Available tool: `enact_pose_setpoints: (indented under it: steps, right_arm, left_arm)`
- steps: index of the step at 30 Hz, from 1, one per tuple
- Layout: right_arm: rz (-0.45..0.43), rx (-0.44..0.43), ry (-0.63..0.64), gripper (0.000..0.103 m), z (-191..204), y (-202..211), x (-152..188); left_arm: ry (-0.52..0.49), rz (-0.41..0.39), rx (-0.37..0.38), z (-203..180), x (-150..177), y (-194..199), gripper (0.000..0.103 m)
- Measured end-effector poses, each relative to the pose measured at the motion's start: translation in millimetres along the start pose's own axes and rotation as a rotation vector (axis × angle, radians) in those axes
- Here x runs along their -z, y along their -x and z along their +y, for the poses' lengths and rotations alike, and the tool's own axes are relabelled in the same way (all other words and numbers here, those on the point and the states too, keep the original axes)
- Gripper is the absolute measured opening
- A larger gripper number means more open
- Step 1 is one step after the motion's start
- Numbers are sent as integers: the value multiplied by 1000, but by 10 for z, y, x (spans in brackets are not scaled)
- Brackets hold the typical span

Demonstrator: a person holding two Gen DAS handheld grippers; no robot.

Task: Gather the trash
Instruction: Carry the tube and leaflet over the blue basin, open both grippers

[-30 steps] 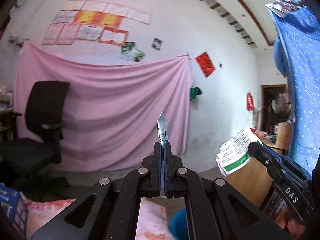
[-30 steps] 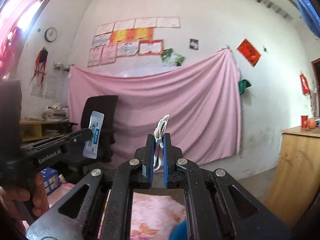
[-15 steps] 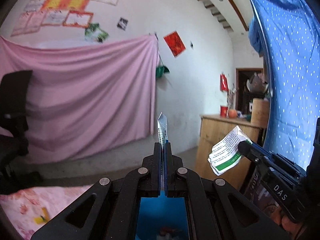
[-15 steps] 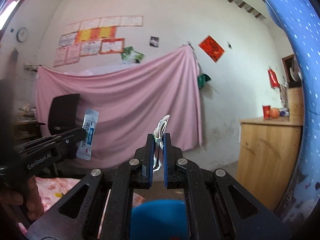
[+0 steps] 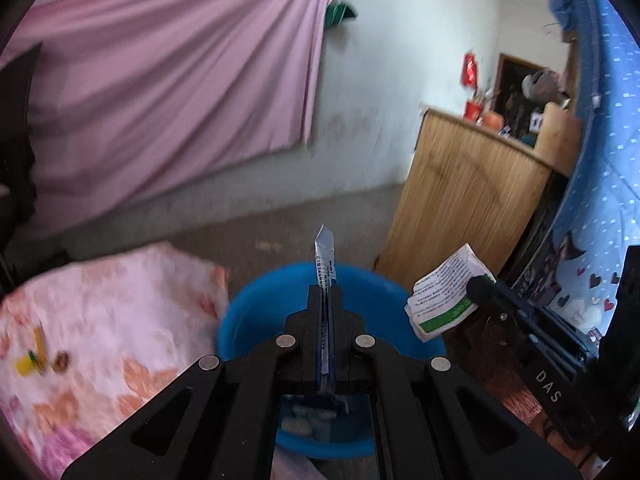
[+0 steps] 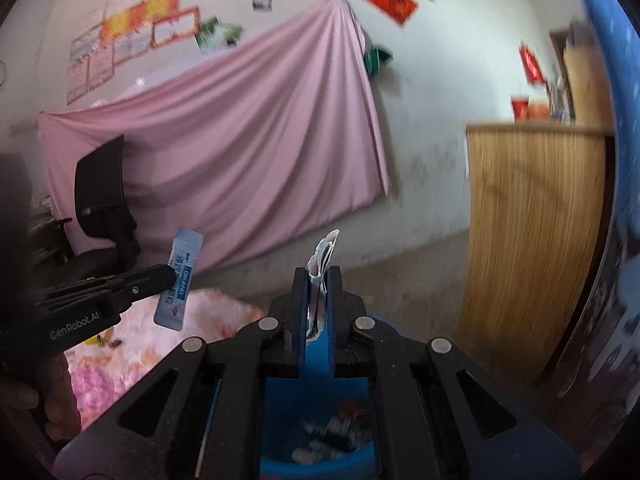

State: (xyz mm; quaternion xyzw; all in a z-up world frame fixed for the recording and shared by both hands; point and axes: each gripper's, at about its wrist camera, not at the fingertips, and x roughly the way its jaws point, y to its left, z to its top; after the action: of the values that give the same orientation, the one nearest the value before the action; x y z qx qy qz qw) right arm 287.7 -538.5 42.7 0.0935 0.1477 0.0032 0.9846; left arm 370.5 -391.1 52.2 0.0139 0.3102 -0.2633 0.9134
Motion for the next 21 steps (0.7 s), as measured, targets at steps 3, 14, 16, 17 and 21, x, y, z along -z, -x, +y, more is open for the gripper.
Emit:
enact_pose_setpoints:
  steps: [3,14,16,17,21]
  right_arm:
    - [72,-7,-26,37,-79,-165,123]
    - [348,23,-128,43,-375,-684,580]
    - [382,29,-146,44,-434,-731,640]
    - [392,32,-152,44,-454,-740,661]
    - [423,38,-162,49,-510,-749,706]
  left_arm:
    - [21,61,-17,58,34,-149,0]
    - [64,278,-19,197,159,-549,1]
    - [60,291,-29,203,165,-562,2]
    - [58,298,-32,199,167,-571,2]
    - [56,311,-47,238,229,-605,3]
